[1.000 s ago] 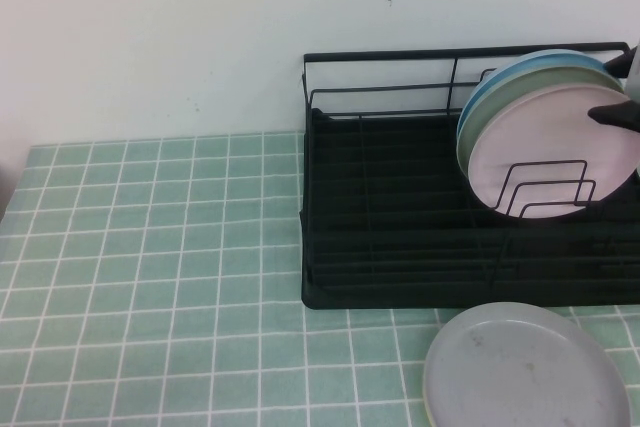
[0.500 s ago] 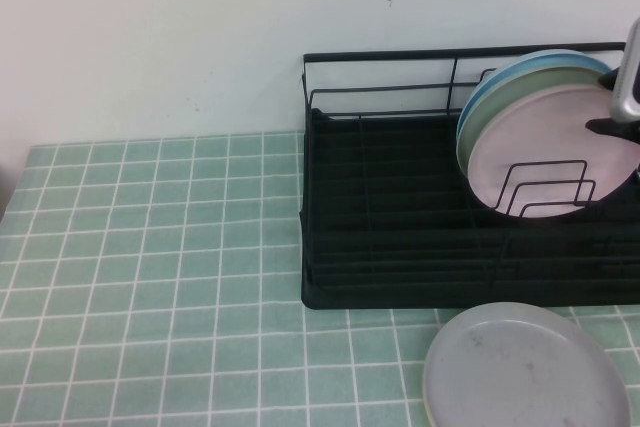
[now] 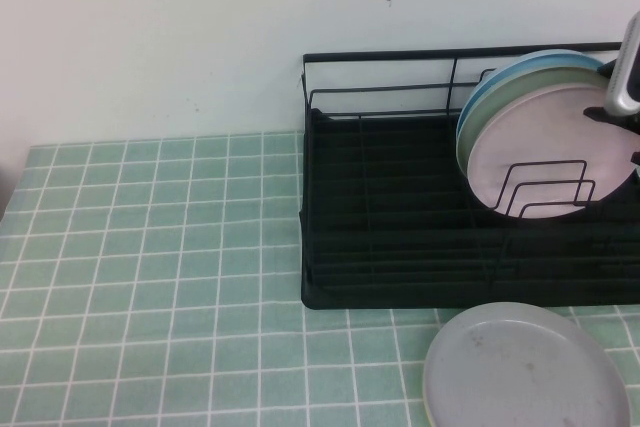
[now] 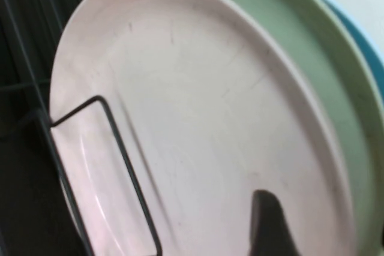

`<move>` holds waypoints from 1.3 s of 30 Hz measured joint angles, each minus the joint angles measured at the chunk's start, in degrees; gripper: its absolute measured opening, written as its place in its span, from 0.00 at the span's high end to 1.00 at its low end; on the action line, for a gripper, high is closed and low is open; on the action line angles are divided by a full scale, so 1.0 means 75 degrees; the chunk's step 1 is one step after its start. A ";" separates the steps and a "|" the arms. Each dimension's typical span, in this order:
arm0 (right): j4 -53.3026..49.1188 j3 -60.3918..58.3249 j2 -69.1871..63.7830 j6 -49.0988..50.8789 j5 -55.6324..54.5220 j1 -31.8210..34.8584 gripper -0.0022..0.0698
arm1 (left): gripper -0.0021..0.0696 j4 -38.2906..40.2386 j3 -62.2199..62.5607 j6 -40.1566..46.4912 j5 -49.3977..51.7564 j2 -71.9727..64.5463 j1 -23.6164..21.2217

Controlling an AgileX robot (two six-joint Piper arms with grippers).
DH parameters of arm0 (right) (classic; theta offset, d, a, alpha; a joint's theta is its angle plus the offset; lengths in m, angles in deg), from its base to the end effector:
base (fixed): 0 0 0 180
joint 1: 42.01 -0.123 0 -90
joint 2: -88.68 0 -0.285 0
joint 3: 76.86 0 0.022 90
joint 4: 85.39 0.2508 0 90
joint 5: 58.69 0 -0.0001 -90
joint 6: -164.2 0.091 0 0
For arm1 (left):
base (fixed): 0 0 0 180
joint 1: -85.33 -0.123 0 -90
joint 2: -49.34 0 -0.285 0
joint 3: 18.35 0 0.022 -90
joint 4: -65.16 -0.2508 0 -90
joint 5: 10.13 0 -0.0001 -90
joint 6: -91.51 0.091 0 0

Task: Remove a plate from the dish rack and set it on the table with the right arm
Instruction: Grasp the plate from the shelf

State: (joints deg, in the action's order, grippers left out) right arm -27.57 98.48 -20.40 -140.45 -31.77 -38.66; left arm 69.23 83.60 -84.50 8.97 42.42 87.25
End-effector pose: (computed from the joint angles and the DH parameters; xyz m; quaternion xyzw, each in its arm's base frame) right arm 0.3983 0.0117 0.2587 -0.5557 0.6936 -0.1109 0.4448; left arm 0.0531 -0.0039 0.1791 0.0213 0.7878 -0.0187 0.6152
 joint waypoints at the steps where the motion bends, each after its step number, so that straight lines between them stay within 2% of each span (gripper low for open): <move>1: 0.0045 0.0015 -0.0017 -0.0029 0.0000 0.0000 0.45 | 0.98 0.0000 0.0000 0.0000 0.0000 0.0000 0.0000; 9: 0.0135 0.0015 -0.0047 -0.0116 -0.0015 0.0000 0.64 | 0.98 0.0000 0.0000 0.0000 0.0000 0.0000 0.0000; 23: 0.0299 0.0028 -0.0307 -0.0136 -0.0395 0.0000 0.68 | 0.98 0.0000 0.0000 0.0000 0.0000 0.0000 0.0000; 25: 0.0403 0.0028 -0.0272 -0.0139 -0.0445 0.0000 0.71 | 0.98 0.0000 0.0000 0.0000 0.0000 0.0000 0.0000; 29: 0.0424 0.0028 -0.0106 -0.0152 -0.0550 0.0000 0.87 | 0.98 0.0000 0.0000 0.0000 0.0000 0.0000 0.0000; 31: 0.0442 0.0028 0.0004 -0.0169 -0.0649 0.0000 0.92 | 0.98 0.0000 0.0000 0.0000 0.0000 0.0000 0.0000; 39: 0.0493 0.0057 0.0174 0.0089 -0.0683 0.0000 0.93 | 0.98 0.0000 0.0000 0.0000 0.0000 0.0000 0.0000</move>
State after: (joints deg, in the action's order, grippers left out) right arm -23.87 98.90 -19.10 -139.78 -36.89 -38.66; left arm 69.23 83.60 -84.50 8.97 42.42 87.25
